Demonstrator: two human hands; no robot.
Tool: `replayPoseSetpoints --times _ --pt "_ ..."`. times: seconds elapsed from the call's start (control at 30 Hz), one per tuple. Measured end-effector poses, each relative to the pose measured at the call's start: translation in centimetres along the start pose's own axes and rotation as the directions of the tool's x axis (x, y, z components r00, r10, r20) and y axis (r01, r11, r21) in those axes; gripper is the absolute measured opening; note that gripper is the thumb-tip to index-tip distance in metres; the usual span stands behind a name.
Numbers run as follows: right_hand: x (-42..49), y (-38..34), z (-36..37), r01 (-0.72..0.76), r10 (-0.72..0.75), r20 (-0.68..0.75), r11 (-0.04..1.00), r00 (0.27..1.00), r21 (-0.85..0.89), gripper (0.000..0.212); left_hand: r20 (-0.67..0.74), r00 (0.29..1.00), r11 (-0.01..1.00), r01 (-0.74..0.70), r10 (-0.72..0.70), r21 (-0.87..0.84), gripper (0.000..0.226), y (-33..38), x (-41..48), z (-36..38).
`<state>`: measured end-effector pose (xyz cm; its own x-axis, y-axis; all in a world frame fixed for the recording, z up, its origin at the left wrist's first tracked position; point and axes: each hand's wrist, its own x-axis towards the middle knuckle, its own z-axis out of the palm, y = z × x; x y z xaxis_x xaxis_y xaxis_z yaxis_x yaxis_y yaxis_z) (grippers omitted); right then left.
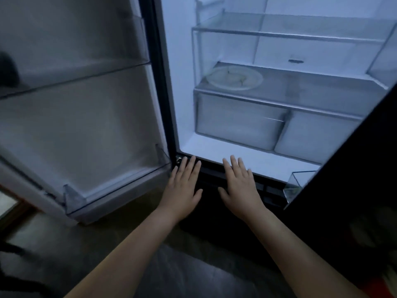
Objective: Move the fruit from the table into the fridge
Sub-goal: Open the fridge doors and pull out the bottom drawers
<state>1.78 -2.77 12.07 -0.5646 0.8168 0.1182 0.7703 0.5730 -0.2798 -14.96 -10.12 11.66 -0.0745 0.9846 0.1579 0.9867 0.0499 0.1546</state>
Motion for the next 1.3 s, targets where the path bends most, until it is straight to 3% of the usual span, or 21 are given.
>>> replayPoseSetpoints --times 0.23,0.4,0.57,0.77,1.3 --pt "-0.7 5.0 -1.3 -0.233 0.228 -0.083 0.971 0.970 -0.059 0.076 0.008 0.956 0.956 -0.292 0.292 0.036 0.075 3.7 6.8 3.2" --pt "-0.7 7.1 -1.1 -0.422 0.409 -0.118 0.899 0.905 -0.117 0.076 0.084 0.871 0.875 -0.484 0.483 -0.018 0.076 5.2 12.1 5.4" --pt "-0.4 7.7 -0.3 -0.604 0.570 -0.233 0.788 0.788 -0.117 0.076 0.107 0.722 0.730 -0.676 0.684 -0.105 0.074 6.7 16.6 7.0" --pt "-0.8 7.3 0.6 -0.707 0.641 -0.346 0.700 0.685 -0.101 0.076 0.078 0.518 0.521 -0.824 0.852 -0.224 0.071 9.8 18.9 8.5" --pt "-9.4 5.1 0.8 -0.832 0.726 -0.447 0.549 0.522 -0.081 0.064 -0.007 0.102 0.095 -0.950 0.995 -0.297 0.067 18.1 18.5 10.6"
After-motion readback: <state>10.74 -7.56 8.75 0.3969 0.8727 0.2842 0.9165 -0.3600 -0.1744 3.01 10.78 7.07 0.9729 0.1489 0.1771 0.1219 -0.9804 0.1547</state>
